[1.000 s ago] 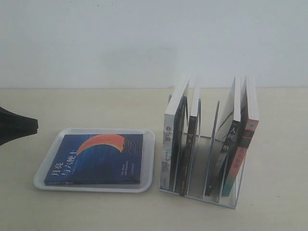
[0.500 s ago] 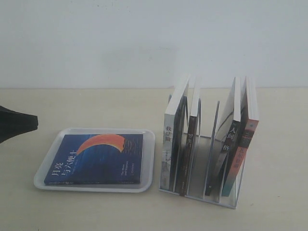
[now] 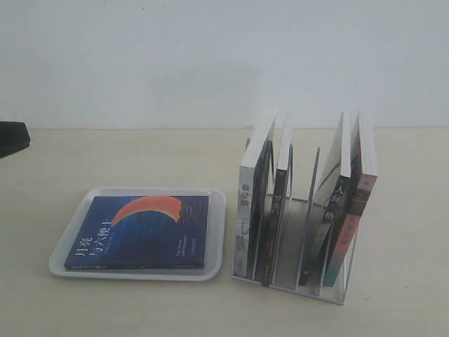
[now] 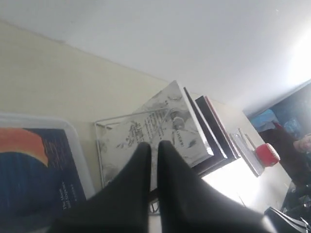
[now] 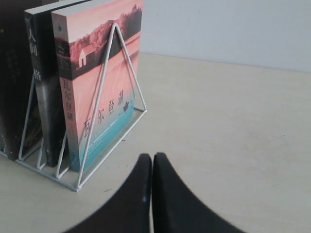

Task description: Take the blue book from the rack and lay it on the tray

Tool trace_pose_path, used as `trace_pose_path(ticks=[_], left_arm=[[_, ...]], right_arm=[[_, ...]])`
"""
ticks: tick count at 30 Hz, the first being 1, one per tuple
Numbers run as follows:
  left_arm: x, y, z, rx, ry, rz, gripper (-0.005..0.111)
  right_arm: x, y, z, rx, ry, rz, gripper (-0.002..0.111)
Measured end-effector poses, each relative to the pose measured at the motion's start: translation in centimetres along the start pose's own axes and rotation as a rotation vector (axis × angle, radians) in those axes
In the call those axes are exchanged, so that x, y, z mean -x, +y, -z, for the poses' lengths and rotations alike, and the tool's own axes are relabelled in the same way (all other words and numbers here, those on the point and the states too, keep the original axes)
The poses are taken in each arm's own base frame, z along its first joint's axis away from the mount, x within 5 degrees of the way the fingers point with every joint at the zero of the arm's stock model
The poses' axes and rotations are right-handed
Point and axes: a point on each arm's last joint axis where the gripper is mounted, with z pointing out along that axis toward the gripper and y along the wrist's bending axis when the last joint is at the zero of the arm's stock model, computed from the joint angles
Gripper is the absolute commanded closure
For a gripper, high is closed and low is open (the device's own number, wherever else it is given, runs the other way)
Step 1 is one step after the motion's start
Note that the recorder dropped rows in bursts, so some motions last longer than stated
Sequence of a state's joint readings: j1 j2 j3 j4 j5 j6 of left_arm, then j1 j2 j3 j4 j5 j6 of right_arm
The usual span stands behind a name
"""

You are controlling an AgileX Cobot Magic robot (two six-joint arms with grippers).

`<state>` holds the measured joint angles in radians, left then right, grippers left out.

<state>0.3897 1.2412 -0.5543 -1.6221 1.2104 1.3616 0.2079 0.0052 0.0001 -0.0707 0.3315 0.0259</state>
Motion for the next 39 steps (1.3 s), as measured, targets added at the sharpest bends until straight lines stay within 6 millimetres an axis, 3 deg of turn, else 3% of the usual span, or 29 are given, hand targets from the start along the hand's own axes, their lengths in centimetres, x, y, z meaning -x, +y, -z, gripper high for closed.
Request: trace_pose_path(ticks=[4, 10, 19, 28, 34, 39], left_arm=[[0.2, -2.3, 0.8, -0.015, -0.037, -0.094, 0.103], [0.2, -2.6, 0.9, -0.018, -0.042, -0.125, 0.103], [0.2, -4.5, 1.9, 0.199, -0.133, -0.787, 0.103], [-2.7, -6.5, 4.0, 0.473, -0.194, -0.996, 0.103], [-6.5, -8.6, 6.5, 0.497, -0.333, -1.103, 0.103], [-9.0, -9.2, 7.7, 0.463, -0.443, -1.077, 0.103]], right_arm=[[0.0, 0.0, 0.0, 0.0, 0.0, 0.0, 0.108], [0.0, 0.0, 0.0, 0.0, 0.0, 0.0, 0.108], [0.0, 0.0, 0.0, 0.0, 0.0, 0.0, 0.108], [0.0, 0.0, 0.0, 0.0, 0.0, 0.0, 0.108], [0.0, 0.0, 0.0, 0.0, 0.0, 0.0, 0.108], [0.0, 0.0, 0.0, 0.0, 0.0, 0.0, 0.108]])
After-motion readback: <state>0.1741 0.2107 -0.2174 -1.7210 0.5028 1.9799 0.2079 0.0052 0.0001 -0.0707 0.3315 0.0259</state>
